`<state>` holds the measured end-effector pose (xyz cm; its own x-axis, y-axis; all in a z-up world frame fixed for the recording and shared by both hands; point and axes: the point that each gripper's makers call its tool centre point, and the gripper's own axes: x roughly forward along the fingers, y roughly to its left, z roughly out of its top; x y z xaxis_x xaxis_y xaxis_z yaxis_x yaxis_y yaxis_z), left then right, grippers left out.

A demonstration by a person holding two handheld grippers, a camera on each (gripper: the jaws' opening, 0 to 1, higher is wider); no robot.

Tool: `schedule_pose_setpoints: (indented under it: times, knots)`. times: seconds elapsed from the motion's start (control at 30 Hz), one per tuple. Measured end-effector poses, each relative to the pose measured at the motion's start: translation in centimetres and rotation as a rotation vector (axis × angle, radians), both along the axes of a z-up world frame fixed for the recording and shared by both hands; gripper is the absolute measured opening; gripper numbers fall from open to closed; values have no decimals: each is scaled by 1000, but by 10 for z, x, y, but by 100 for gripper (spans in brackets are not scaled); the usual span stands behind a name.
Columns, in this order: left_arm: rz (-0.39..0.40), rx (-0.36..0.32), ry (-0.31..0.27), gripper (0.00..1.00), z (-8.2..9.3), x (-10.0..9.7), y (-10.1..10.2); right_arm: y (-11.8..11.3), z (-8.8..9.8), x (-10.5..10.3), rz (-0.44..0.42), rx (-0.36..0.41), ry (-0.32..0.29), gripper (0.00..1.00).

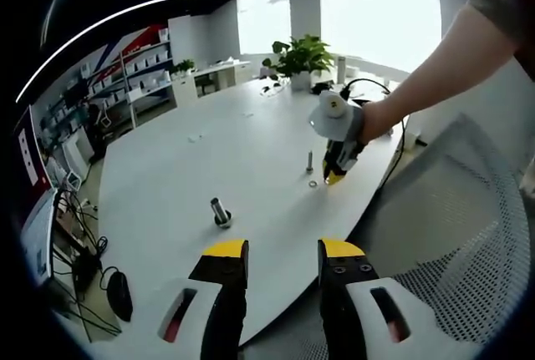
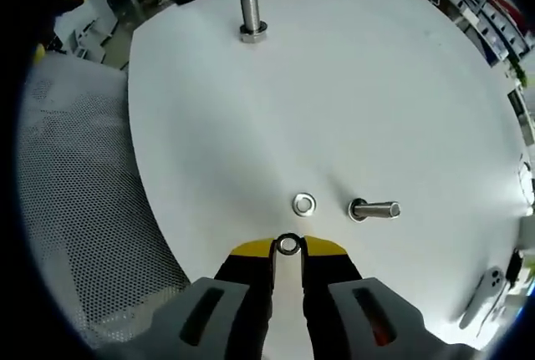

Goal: Place the washer onto the threaded stud by aligning its center hole with the stud, sliding it down to the base, and recovering from edge contact or off-axis alignment until the washer reaches the visible bottom stop.

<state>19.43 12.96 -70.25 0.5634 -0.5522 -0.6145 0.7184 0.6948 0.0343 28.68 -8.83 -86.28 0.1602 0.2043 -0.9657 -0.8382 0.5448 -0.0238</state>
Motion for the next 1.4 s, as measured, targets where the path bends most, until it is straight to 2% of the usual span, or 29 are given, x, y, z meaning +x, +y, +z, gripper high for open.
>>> schedule_pose_setpoints:
  times: [0.6,1.0,1.13,1.4]
  knots:
    - [-5,-9,1,32,1,0,-1,-21,28,24,-121,44,-75,13]
    - [-8,-12,4,32,0,0,-2,-22,43,38,-143,53,-123,13]
    - [-9,-13,5,32,0,-1,-2,-22,56,42,-130,31,-188,13]
    - [-10,-12,9,32,0,-1,-2,-16,63,40,-106,38,-201,13]
